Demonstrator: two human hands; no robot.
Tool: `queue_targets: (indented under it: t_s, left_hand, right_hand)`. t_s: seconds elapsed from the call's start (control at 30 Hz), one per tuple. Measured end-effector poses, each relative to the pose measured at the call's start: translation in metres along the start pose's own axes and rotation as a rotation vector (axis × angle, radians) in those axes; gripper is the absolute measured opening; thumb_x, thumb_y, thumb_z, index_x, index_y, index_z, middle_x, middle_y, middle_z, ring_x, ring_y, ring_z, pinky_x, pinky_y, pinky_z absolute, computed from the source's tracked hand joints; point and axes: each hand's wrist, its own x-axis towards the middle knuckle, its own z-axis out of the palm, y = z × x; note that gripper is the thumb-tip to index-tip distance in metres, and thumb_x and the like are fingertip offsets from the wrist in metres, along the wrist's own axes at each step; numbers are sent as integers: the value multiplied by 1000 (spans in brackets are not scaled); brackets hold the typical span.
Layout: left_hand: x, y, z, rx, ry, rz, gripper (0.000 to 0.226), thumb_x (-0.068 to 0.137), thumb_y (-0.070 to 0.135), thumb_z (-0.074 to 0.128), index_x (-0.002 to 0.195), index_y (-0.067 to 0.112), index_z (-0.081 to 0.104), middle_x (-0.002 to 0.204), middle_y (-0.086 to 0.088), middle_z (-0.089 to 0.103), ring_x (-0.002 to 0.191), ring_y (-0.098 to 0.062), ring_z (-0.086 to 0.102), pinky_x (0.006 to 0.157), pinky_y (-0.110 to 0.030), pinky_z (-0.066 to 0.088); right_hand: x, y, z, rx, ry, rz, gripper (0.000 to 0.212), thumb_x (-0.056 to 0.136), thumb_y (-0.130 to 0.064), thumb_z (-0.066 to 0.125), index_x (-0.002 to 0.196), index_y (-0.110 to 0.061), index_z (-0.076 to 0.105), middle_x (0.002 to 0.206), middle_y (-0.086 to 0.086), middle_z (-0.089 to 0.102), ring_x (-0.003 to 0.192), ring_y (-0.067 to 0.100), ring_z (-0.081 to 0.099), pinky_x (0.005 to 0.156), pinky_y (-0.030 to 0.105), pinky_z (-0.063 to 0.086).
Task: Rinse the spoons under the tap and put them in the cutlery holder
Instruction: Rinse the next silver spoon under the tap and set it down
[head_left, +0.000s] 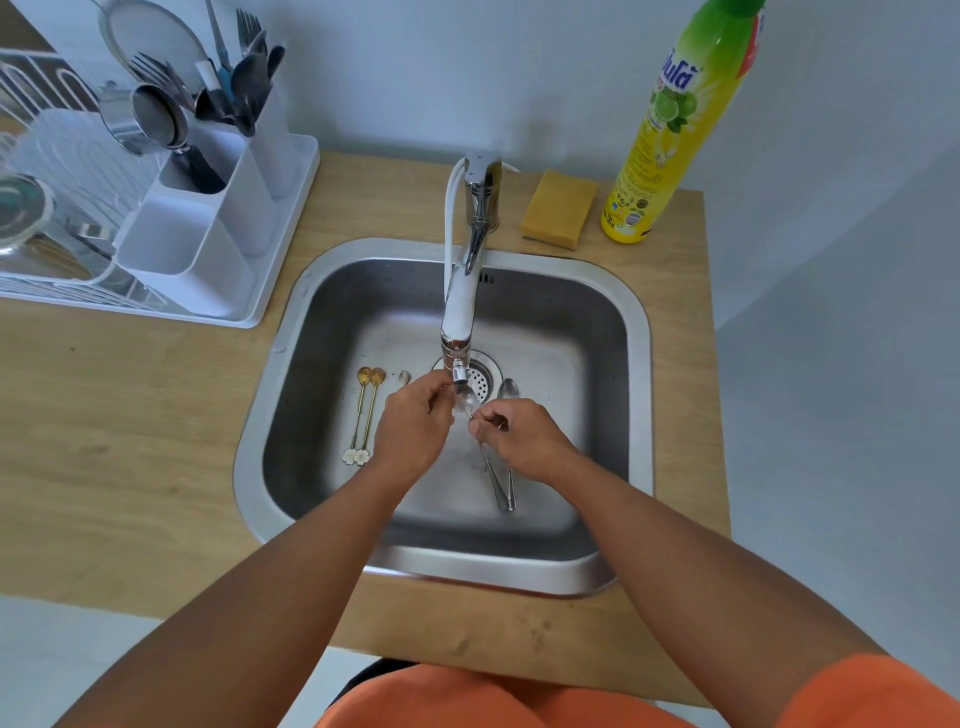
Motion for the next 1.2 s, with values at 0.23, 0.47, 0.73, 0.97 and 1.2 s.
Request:
queue_targets:
  t_s: [0.23, 0.47, 0.73, 0.97, 1.2]
  left_hand:
    - [-5, -1, -1, 217, 125, 31, 16, 101, 49, 61, 96, 35, 69, 69, 17, 64, 63, -11, 61, 54, -27, 43]
    - [-6, 4, 4, 262, 100, 31, 7, 94, 47, 70, 96, 40, 69, 74, 31, 57, 71, 0, 62, 60, -34, 54]
    - [-10, -1, 6, 265, 189, 79, 16, 101, 40, 62, 100, 33, 76, 76, 10, 69, 67, -16, 61, 51, -26, 38]
    - [-12, 0, 5, 271, 171, 62, 12, 101, 29, 65, 106, 24, 75, 79, 9, 70, 65, -14, 57, 51, -21, 29]
    - [-5, 13, -3, 275, 120, 4, 17, 87, 52, 77, 82, 42, 64, 67, 27, 58, 67, 1, 60, 53, -26, 44]
  right_hand:
    - [0, 1, 3, 15, -4, -7, 21, 98, -32, 68, 79, -27, 72, 76, -9, 69, 68, 7, 57, 68, 28, 47]
    - [-4, 3, 11, -4, 16, -16, 20, 101, -35, 65, 82, -31, 70, 73, -17, 64, 64, 1, 55, 63, 20, 39]
    - [-1, 3, 7, -29, 48, -4, 26, 99, -37, 65, 73, -36, 64, 65, -26, 63, 62, -3, 54, 65, 24, 40]
    - [-2, 5, 5, 20, 52, 3, 22, 99, -32, 64, 77, -32, 67, 79, -11, 68, 70, 5, 57, 69, 28, 47]
    - [-1, 1, 5, 50, 43, 4, 22, 101, -37, 63, 79, -35, 67, 81, -14, 68, 72, 1, 58, 67, 23, 42]
